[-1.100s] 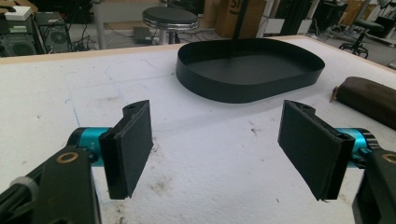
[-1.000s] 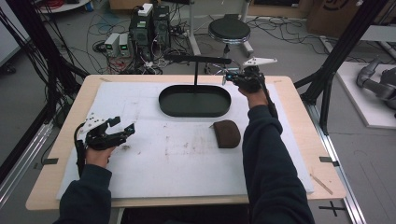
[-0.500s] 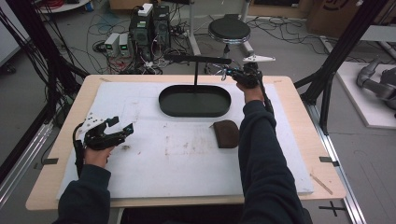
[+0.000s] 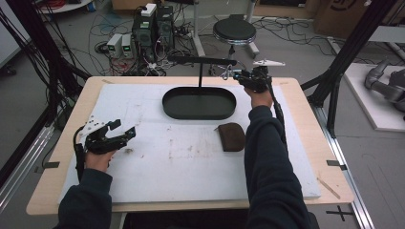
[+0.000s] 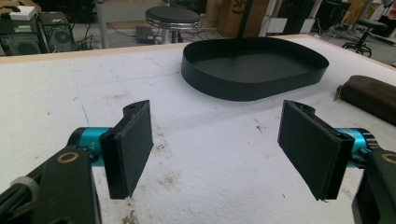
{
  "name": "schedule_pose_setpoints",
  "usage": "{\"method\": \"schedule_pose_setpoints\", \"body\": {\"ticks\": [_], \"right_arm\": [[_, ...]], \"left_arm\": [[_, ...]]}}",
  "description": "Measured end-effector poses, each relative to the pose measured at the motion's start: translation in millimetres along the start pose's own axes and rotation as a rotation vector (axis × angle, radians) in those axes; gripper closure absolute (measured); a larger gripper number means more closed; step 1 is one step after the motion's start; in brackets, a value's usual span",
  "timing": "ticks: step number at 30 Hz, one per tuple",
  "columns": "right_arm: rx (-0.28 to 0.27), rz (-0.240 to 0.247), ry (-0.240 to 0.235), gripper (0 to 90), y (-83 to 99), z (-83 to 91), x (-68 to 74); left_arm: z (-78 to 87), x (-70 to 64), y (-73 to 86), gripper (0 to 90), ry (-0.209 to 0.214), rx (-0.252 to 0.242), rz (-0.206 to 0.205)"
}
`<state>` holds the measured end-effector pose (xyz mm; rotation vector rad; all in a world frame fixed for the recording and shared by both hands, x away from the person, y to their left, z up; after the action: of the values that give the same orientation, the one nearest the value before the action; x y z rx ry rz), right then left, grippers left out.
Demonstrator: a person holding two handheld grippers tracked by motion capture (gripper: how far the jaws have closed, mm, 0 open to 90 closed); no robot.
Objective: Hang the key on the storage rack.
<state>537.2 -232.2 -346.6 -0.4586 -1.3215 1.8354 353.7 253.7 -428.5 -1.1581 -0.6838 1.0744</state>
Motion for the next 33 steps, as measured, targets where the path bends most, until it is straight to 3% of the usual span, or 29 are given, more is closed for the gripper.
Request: {"method": "schedule_pose_setpoints", "body": {"ticks": [2,5,6,8,11,12,16,17,21,24,25,27,33], "right_arm": [[0.015,0.034,0.008,48.6,-5.1,16.9,1.3],[0.033,0.052,-0.014,46.4,-8.6,29.7,3.6],[0.037,0.064,-0.032,40.0,-12.1,46.4,7.1],[0.032,0.073,-0.047,40.3,-12.5,52.7,8.6],[0.023,0.114,-0.051,37.6,-10.2,81.9,14.0],[0.040,0.127,-0.048,30.7,-6.0,98.0,15.1],[0.063,0.152,-0.018,22.3,3.9,116.6,16.9],[0.052,0.174,0.022,19.7,15.9,127.3,19.4],[0.063,0.171,0.085,19.7,39.6,135.8,26.1],[0.092,0.167,0.090,19.7,75.0,134.6,33.0],[0.092,0.167,0.090,19.7,75.0,134.6,33.0],[0.134,0.157,0.093,19.7,93.9,127.9,39.2],[0.151,0.182,0.073,19.7,105.9,123.8,56.2]], "left_arm": [[0.3,-0.1,-0.1,26.4,0.004,-0.001,0.000],[0.6,-1.1,0.0,26.3,0.012,-0.009,0.005],[0.8,-2.0,0.3,26.3,0.014,-0.015,0.006],[0.8,-3.0,0.3,26.1,0.026,-0.018,0.007],[0.8,-4.7,-0.2,23.4,0.057,-0.031,0.026],[0.8,-5.6,-0.7,19.9,0.071,-0.044,0.034],[2.5,-7.5,-2.8,19.4,0.058,-0.071,0.015],[2.6,-7.7,-2.8,19.4,0.059,-0.074,0.012],[3.3,-9.1,-0.9,19.4,0.061,-0.059,0.006],[3.2,-9.1,0.8,19.5,0.063,-0.043,0.003],[3.4,-8.8,0.9,19.5,0.062,-0.041,0.001],[3.4,-9.3,0.8,19.8,0.061,-0.040,0.001],[0.2,-11.9,-0.4,19.8,0.065,-0.038,-0.007]]}}
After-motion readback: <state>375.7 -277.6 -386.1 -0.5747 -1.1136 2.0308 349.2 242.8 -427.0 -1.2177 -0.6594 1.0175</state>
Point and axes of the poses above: each handheld gripper's, and its own axes: z roughly backward along the jaws, y roughly out of its underside, x roughly to its left, the point moved 2 cm from there along -z, roughly forward along the jaws, and after that the axes turned 9 degrees about -y, right-handed, at the moved point
